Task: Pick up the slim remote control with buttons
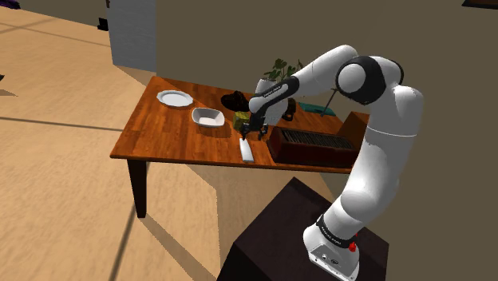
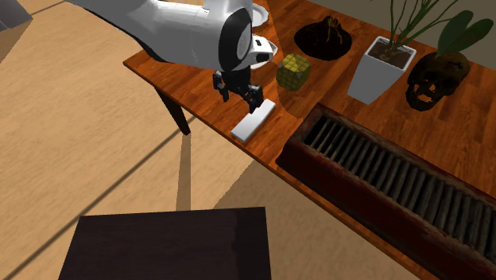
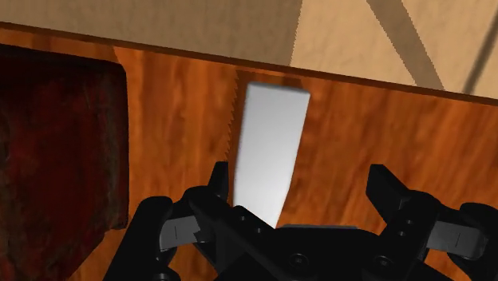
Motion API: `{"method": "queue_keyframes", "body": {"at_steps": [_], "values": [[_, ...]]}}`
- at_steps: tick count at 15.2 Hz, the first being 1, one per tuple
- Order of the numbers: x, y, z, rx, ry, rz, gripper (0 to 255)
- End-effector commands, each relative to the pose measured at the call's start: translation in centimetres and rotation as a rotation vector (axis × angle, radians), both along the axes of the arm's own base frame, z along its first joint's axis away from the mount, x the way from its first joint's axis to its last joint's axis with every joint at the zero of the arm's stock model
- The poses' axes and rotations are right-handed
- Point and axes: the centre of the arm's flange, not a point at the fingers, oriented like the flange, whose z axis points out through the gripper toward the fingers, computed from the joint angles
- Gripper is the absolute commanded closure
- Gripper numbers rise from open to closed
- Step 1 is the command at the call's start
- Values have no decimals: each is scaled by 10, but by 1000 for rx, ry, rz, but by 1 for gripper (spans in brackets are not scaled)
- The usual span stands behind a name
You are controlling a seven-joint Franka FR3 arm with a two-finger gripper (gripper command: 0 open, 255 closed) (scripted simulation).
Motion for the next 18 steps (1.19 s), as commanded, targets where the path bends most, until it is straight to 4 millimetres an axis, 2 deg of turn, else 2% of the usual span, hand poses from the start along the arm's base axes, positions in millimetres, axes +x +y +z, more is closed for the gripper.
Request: {"method": "queue_keyframes", "body": {"at_steps": [1,8,15,17,18], "values": [[10,-15,-21,4,-5,-32,0],[43,-62,-89,21,-19,-139,0],[43,-62,-126,21,-19,-139,0],[43,-62,-129,21,-19,-139,0],[42,-62,-129,21,-18,-139,255]]}}
